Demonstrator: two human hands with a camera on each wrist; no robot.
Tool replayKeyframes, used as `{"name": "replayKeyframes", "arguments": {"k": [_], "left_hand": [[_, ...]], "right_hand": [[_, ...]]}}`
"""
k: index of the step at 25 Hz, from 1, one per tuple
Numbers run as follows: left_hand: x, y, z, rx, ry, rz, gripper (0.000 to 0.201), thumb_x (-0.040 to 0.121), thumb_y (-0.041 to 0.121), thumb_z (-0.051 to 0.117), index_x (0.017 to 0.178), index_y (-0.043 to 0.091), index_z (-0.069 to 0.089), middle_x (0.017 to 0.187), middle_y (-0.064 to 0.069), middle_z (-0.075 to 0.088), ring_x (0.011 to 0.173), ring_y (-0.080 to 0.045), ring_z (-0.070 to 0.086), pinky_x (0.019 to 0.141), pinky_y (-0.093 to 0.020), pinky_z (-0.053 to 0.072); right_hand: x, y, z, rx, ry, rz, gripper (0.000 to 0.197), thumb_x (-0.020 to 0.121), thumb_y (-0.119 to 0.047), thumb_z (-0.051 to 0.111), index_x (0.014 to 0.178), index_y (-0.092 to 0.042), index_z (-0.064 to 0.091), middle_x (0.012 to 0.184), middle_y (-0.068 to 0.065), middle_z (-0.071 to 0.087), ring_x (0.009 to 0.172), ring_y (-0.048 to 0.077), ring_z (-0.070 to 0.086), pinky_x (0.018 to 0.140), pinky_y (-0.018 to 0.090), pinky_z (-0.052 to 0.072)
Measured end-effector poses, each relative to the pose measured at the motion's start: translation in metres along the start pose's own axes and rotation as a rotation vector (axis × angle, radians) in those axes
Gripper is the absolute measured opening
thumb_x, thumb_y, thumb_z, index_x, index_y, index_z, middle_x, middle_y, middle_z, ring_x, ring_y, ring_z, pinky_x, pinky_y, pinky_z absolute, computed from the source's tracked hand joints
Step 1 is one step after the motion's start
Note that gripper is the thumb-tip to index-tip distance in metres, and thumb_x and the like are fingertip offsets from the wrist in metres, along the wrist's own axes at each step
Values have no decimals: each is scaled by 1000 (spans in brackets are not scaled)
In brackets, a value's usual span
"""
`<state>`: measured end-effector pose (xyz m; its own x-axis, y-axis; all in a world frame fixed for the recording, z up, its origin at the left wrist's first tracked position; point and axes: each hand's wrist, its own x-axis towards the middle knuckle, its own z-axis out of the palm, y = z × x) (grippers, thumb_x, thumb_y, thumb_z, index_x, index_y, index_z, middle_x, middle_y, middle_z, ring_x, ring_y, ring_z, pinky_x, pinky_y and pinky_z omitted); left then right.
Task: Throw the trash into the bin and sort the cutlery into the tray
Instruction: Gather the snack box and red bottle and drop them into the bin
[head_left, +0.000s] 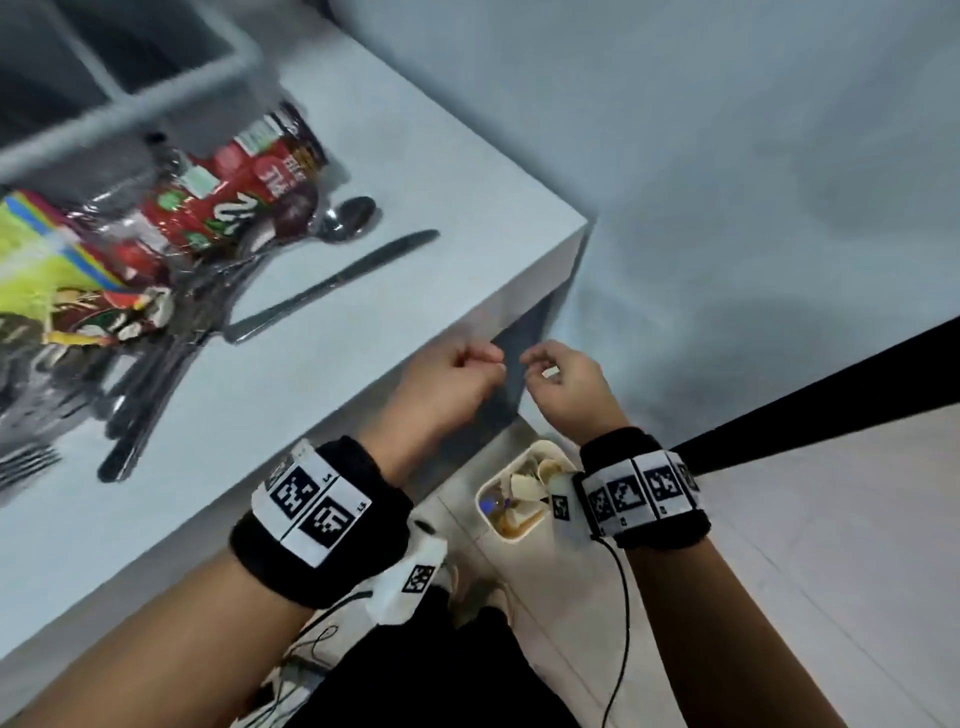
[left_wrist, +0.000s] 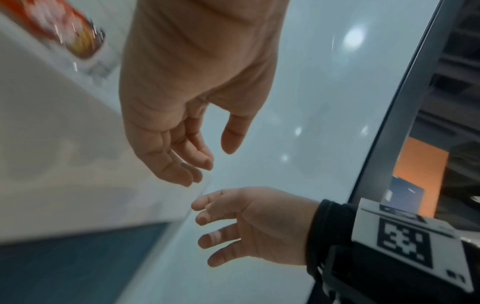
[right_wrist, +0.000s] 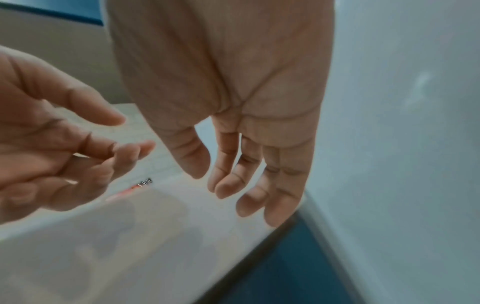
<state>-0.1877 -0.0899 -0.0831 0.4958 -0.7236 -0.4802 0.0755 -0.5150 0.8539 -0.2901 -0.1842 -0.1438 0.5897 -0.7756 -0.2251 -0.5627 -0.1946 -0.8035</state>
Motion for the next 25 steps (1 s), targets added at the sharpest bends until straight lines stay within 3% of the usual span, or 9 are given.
{"name": "replayKeyframes", "arguments": {"k": [3, 5, 8, 11, 13, 15, 18, 21, 25], "left_hand": [[-31, 35, -43, -47, 135, 71, 16, 86, 14, 57, 77, 28, 59, 75, 6, 58, 69, -11, 55, 57, -23, 43], [-47, 47, -70, -77, 198, 104, 15, 86, 16, 58, 78, 28, 60, 78, 8, 59, 71, -10, 56, 59, -23, 44], [-66, 50, -112, -62, 354, 168, 14, 85, 15, 59, 77, 26, 60, 75, 7, 58, 69, -10, 55, 57, -21, 42], [-73, 39, -154, 130, 514, 173, 8, 83, 18, 61, 90, 20, 65, 78, 5, 62, 80, -16, 60, 70, -23, 43], [-72, 30, -180, 315, 588, 143, 21, 83, 21, 61, 103, 17, 66, 91, 2, 64, 88, -18, 60, 78, -22, 42], [-67, 21, -203, 449, 641, 92, 31, 82, 24, 62, 111, 17, 64, 109, -3, 65, 97, -21, 61, 85, -26, 45], [-52, 7, -236, 576, 669, -24, 46, 80, 28, 63, 124, 19, 55, 130, -11, 50, 109, -30, 58, 97, -37, 47], [-34, -1, -260, 672, 635, -101, 51, 78, 26, 65, 126, 17, 51, 134, -12, 42, 112, -31, 56, 99, -42, 47], [-14, -4, -274, 799, 573, -196, 58, 76, 26, 67, 130, 17, 47, 134, -10, 44, 114, -30, 56, 90, -39, 51]], "right_hand": [[12, -68, -7, -58, -69, -175, 24, 87, -6, 50, 105, -7, 65, 91, 3, 60, 74, 12, 53, 59, 7, 39], [19, -102, -3, -84, -82, -264, 23, 87, -9, 50, 104, -9, 65, 90, -1, 58, 73, 14, 51, 63, 16, 39], [27, -145, 11, -92, -122, -382, 22, 87, -8, 52, 104, -7, 65, 92, -1, 58, 74, 15, 52, 71, 20, 40], [39, -180, 35, -97, -94, -391, 20, 86, -9, 54, 102, -5, 66, 94, 3, 61, 85, 17, 55, 78, 21, 41], [51, -200, 55, -114, -110, -375, 18, 85, -10, 55, 98, -7, 66, 97, 10, 66, 88, 21, 58, 80, 25, 45], [62, -214, 73, -170, -117, -383, 17, 85, -9, 57, 100, -8, 65, 107, 13, 62, 93, 24, 58, 84, 26, 46], [81, -231, 94, -372, -81, -477, 30, 83, -11, 58, 113, -11, 61, 127, 14, 49, 117, 32, 49, 103, 35, 42], [94, -243, 105, -617, -46, -552, 43, 82, -11, 57, 125, -14, 53, 138, 11, 41, 127, 32, 37, 105, 41, 40], [107, -253, 111, -868, -39, -625, 62, 77, -22, 67, 135, -22, 42, 151, 5, 29, 139, 29, 24, 108, 48, 36]]}}
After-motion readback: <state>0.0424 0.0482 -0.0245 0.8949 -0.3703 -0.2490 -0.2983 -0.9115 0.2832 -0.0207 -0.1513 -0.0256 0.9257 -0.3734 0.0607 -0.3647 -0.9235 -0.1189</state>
